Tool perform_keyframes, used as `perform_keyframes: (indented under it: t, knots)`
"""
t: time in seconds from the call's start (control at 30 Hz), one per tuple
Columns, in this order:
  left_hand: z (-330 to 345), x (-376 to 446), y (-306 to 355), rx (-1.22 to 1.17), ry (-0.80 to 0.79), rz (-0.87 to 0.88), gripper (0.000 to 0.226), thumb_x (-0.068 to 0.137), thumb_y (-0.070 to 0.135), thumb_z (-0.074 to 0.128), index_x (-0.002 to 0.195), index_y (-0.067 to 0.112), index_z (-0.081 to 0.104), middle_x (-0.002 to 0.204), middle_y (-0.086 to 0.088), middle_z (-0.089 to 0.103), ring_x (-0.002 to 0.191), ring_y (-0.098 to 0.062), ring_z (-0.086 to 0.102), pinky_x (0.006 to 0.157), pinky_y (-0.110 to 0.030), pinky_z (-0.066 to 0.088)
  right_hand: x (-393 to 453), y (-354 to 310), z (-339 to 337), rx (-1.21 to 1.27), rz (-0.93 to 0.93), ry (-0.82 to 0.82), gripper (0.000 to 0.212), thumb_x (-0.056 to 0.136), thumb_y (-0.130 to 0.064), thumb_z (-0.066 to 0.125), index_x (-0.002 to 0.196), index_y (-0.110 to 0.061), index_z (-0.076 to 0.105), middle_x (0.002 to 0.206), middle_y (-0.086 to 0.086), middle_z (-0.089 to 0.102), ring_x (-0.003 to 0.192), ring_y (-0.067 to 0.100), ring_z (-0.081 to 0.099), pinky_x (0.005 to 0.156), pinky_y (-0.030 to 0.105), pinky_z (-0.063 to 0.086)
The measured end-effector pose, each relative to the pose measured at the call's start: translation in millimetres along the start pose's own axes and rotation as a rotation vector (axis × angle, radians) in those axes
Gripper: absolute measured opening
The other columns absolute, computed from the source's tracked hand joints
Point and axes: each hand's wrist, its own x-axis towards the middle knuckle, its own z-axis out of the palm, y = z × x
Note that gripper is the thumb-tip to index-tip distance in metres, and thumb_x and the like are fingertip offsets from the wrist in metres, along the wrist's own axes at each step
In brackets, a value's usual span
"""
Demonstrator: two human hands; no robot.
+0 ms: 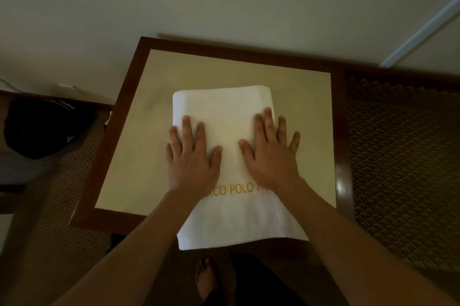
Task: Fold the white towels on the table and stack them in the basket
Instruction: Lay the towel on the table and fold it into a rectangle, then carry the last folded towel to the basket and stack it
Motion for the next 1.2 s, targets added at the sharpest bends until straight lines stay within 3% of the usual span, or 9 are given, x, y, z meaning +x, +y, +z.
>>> perform_keyframes:
  t: [0.13,0.23,0.33,0.5,0.6,0.83,1.0,1.13,1.2]
  knots:
    - [-14.5,57.7,3.1,-0.095,0.065,-0.112,0.067,0.102,0.060,0.030,0.162,0.035,0.013,0.170,-0.006,0.000,0.146,-0.041,0.024,0.111,-0.054,0.034,73.5,-7.3,-19.9,0.043,0.087,0.097,0.077,0.102,-0.063,0.023,0.162,-0.019,0.004,0.170,0.005,0.003,0.143,0.041,0.029,0.110,0.057,0.032]
    - [-22.2,88.2,-2.3,-0.244,0.096,-0.208,0.072,0.100,0.061,0.040,0.161,0.032,0.014,0.155,-0.015,0.034,0.130,-0.040,0.044,0.108,-0.052,0.038,100.7,-7.3,-25.7,0.256,0.260,0.131,0.084,0.099,-0.066,0.035,0.160,-0.014,0.011,0.156,0.017,0.026,0.128,0.043,0.046,0.099,0.050,0.045]
    - [-28.6,94.5,-5.7,-0.452,0.138,-0.305,0.076,0.096,0.062,0.052,0.156,0.023,0.027,0.144,-0.014,0.047,0.128,-0.038,0.050,0.105,-0.047,0.041,96.3,-7.7,-30.4,0.382,0.363,0.130,0.089,0.095,-0.071,0.042,0.154,-0.006,0.023,0.143,0.021,0.045,0.120,0.042,0.057,0.094,0.047,0.050]
    - [-27.6,52.1,-11.1,-0.518,0.082,-0.386,0.073,0.092,0.064,0.055,0.148,0.020,0.038,0.137,-0.012,0.057,0.126,-0.035,0.054,0.104,-0.045,0.042,34.1,-0.5,-38.5,0.502,0.466,-0.030,0.081,0.080,-0.075,0.067,0.119,-0.005,0.056,0.124,0.017,0.066,0.115,0.036,0.063,0.084,0.035,0.049]
    - [-21.5,17.6,-18.3,-0.514,0.046,-0.417,0.074,0.090,0.065,0.059,0.146,0.020,0.040,0.134,-0.011,0.060,0.123,-0.036,0.056,0.102,-0.046,0.045,2.7,6.7,-32.3,0.569,0.513,-0.112,0.065,0.070,-0.070,0.080,0.084,-0.012,0.055,0.100,0.009,0.070,0.099,0.030,0.068,0.072,0.031,0.048]
    - [-21.5,-24.1,-35.6,-0.683,-0.001,-0.382,0.065,0.089,0.051,0.069,0.145,0.027,0.046,0.129,0.001,0.063,0.106,-0.021,0.062,0.082,-0.036,0.050,-32.8,3.9,-10.8,0.879,0.617,-0.057,0.043,0.065,-0.048,0.092,0.087,-0.016,0.075,0.094,0.006,0.077,0.083,0.020,0.074,0.081,0.040,0.062]
    - [-19.9,-57.2,-43.8,-0.523,-0.099,-0.299,0.071,0.088,0.062,0.064,0.144,0.023,0.044,0.126,-0.001,0.062,0.114,-0.029,0.061,0.091,-0.041,0.049,-68.6,-8.5,-1.6,0.886,0.560,0.074,0.044,0.079,-0.045,0.083,0.109,-0.013,0.075,0.108,0.004,0.075,0.098,0.021,0.070,0.079,0.028,0.053]
    - [-21.4,-77.1,-53.2,-0.602,-0.195,-0.308,0.071,0.085,0.059,0.071,0.140,0.019,0.049,0.124,0.001,0.062,0.103,-0.020,0.059,0.084,-0.036,0.048,-108.8,-7.0,8.8,1.115,0.611,0.022,0.023,0.080,-0.032,0.086,0.086,-0.014,0.073,0.095,0.005,0.077,0.083,0.019,0.073,0.083,0.036,0.061]
    - [-20.2,-85.2,-56.9,-0.671,-0.219,-0.308,0.065,0.082,0.057,0.076,0.131,0.018,0.059,0.116,0.002,0.067,0.100,-0.020,0.063,0.085,-0.038,0.054,-132.8,-3.1,11.3,1.346,0.638,0.022,0.021,0.079,-0.021,0.087,0.091,-0.007,0.075,0.090,0.010,0.078,0.082,0.027,0.076,0.083,0.043,0.063]
